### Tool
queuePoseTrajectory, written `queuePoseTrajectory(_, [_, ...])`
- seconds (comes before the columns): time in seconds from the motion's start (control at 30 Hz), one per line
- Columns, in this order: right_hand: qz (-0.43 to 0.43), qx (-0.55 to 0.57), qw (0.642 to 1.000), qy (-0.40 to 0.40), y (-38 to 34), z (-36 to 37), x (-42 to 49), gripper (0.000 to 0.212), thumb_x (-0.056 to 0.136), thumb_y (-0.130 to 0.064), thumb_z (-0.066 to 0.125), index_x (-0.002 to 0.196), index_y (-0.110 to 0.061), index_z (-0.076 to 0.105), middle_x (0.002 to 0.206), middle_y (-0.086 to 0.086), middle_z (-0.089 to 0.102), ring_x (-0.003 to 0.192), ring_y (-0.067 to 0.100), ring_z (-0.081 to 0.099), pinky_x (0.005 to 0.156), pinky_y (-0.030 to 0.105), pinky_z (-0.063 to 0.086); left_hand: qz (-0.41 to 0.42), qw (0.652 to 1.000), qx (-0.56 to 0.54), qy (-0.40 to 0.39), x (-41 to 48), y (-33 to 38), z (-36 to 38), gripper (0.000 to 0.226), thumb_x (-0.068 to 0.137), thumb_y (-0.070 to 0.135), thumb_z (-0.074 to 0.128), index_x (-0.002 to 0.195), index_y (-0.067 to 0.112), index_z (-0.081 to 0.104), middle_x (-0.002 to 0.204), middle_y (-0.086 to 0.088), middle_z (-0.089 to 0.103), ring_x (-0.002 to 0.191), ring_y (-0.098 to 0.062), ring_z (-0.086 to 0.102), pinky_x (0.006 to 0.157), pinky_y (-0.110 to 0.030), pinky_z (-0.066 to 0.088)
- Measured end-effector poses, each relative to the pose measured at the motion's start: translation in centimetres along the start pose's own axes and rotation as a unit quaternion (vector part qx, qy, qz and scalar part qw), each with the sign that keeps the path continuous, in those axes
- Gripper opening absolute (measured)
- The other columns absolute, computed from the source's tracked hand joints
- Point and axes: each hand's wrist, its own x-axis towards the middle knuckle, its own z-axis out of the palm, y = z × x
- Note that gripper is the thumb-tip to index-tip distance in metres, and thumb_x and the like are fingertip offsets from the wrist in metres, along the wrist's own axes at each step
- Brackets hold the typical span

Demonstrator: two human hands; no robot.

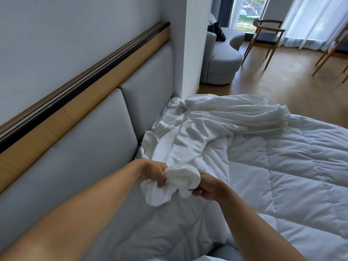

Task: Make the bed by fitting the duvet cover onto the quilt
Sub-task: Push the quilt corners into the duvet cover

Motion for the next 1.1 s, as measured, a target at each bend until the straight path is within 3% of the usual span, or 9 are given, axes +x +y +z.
queuePoseTrajectory(0.1, [-0.014, 0.043, 0.999, 0.010, 0.2, -0.1, -0.2, 0.035, 0.094, 0.008, 0.040, 0.094, -0.014, 0.067, 0.064, -0.001, 0.050, 0.051, 0.008, 0.030, 0.039, 0.017, 0.027, 0.039, 0.992, -0.101, 0.063, 0.3, 0.0, 0.4, 0.022, 0.049, -0.002, 0.048, 0.064, 0.013, 0.057, 0.070, -0.005, 0.056, 0.074, -0.023, 0.056, 0.060, -0.025, 0.043])
queuePoseTrajectory(0.3, [0.028, 0.003, 0.999, 0.039, -0.3, 0.5, -0.7, 0.030, 0.099, 0.000, 0.041, 0.078, -0.015, 0.056, 0.055, -0.003, 0.048, 0.043, 0.007, 0.035, 0.039, 0.018, 0.027, 0.034, 0.966, -0.234, 0.103, -0.2, 2.0, -0.6, 0.009, 0.058, 0.015, 0.051, 0.052, 0.019, 0.046, 0.060, -0.003, 0.046, 0.055, -0.020, 0.045, 0.057, -0.029, 0.036])
queuePoseTrajectory(0.43, [0.048, -0.092, 0.994, 0.022, -1.4, 0.0, -1.4, 0.030, 0.080, -0.006, 0.050, 0.057, -0.022, 0.060, 0.054, -0.004, 0.045, 0.044, 0.007, 0.037, 0.041, 0.018, 0.027, 0.032, 0.987, -0.099, 0.123, -0.2, 2.1, -1.6, 0.035, 0.059, 0.042, 0.074, 0.082, 0.017, 0.066, 0.083, -0.002, 0.068, 0.078, -0.020, 0.064, 0.079, -0.040, 0.049])
queuePoseTrajectory(0.5, [0.040, -0.105, 0.993, 0.038, -1.8, -0.4, -1.5, 0.019, 0.078, -0.004, 0.052, 0.071, -0.019, 0.063, 0.059, 0.000, 0.043, 0.048, 0.010, 0.037, 0.043, 0.020, 0.028, 0.015, 0.995, -0.001, 0.097, -0.4, 2.1, -1.6, 0.049, 0.056, 0.047, 0.087, 0.093, 0.018, 0.073, 0.089, 0.002, 0.076, 0.086, -0.018, 0.072, 0.083, -0.038, 0.058])
queuePoseTrajectory(0.63, [0.002, -0.059, 0.997, 0.043, -1.5, -0.6, -0.9, 0.033, 0.089, 0.006, 0.043, 0.090, -0.015, 0.069, 0.066, 0.002, 0.050, 0.052, 0.010, 0.035, 0.044, 0.021, 0.033, 0.022, 0.996, 0.074, 0.044, -0.4, 1.8, -0.4, 0.013, 0.075, 0.011, 0.075, 0.080, 0.022, 0.070, 0.082, 0.006, 0.071, 0.084, -0.017, 0.069, 0.070, -0.027, 0.057])
queuePoseTrajectory(0.77, [-0.010, -0.029, 0.998, 0.048, -0.9, -0.2, -0.7, 0.027, 0.092, 0.001, 0.044, 0.090, -0.014, 0.066, 0.063, -0.002, 0.050, 0.052, 0.010, 0.030, 0.046, 0.022, 0.030, 0.036, 0.997, -0.053, 0.054, -0.5, 1.2, 1.2, 0.009, 0.067, 0.011, 0.056, 0.073, 0.017, 0.058, 0.074, 0.000, 0.061, 0.069, -0.016, 0.060, 0.060, -0.023, 0.048])
queuePoseTrajectory(0.9, [-0.006, 0.031, 0.998, 0.060, -0.7, 0.5, -0.5, 0.033, 0.096, -0.003, 0.041, 0.073, -0.019, 0.059, 0.059, -0.004, 0.043, 0.047, 0.008, 0.025, 0.040, 0.019, 0.024, 0.033, 0.970, -0.240, 0.030, -0.6, 1.5, 1.0, 0.025, 0.077, 0.027, 0.064, 0.091, 0.007, 0.066, 0.085, -0.011, 0.066, 0.080, -0.025, 0.063, 0.073, -0.032, 0.050])
queuePoseTrajectory(1.0, [0.001, 0.040, 0.997, 0.063, -1.1, 0.6, -0.3, 0.032, 0.098, -0.003, 0.038, 0.073, -0.017, 0.052, 0.059, -0.003, 0.036, 0.046, 0.007, 0.022, 0.038, 0.018, 0.019, 0.031, 0.994, -0.104, 0.034, -0.8, 2.0, -0.2, 0.041, 0.070, 0.031, 0.080, 0.103, 0.006, 0.071, 0.093, -0.005, 0.071, 0.089, -0.023, 0.068, 0.079, -0.035, 0.054])
queuePoseTrajectory(1.1, [0.009, -0.008, 0.998, 0.058, -1.0, 0.6, -0.3, 0.026, 0.099, -0.008, 0.043, 0.077, -0.016, 0.053, 0.061, -0.001, 0.032, 0.048, 0.009, 0.021, 0.039, 0.019, 0.018, -0.011, 0.999, 0.034, 0.020, -0.9, 2.4, -1.0, 0.021, 0.079, 0.021, 0.083, 0.093, 0.012, 0.071, 0.086, 0.000, 0.072, 0.083, -0.019, 0.069, 0.071, -0.027, 0.057])
